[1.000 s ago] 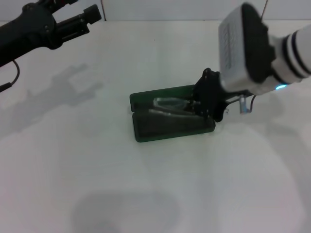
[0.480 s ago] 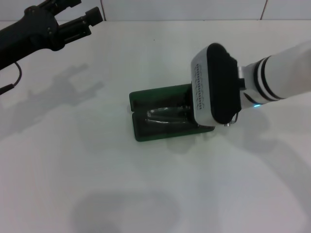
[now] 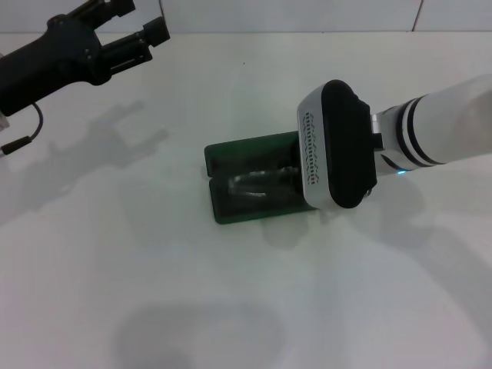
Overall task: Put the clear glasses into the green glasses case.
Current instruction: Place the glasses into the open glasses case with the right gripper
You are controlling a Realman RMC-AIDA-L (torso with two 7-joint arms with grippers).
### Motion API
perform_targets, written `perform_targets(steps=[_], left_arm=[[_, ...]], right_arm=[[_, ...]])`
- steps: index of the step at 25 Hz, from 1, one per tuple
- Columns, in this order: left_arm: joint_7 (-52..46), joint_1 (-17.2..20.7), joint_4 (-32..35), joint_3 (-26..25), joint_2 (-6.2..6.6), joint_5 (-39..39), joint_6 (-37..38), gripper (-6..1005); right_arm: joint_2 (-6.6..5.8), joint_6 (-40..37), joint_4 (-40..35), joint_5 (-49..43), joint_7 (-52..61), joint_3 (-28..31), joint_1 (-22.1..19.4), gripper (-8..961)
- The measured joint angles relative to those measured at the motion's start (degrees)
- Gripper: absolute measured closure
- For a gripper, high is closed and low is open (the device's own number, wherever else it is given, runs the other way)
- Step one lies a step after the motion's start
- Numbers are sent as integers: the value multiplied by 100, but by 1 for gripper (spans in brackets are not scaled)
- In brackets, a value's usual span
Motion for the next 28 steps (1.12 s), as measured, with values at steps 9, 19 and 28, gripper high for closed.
perform_targets(steps=[9, 19, 28], left_arm=[[34, -7, -1, -14, -4, 0, -9, 125], [34, -47, -1, 5, 14, -1, -91, 125], [34, -142, -2, 14, 0, 96, -150, 125]], right_arm=[[-17, -167, -235, -6, -14, -58, -111, 701], [-19, -136, -413, -6, -53, -49, -317, 623], [-2, 194, -220, 48, -57, -293, -272, 625]])
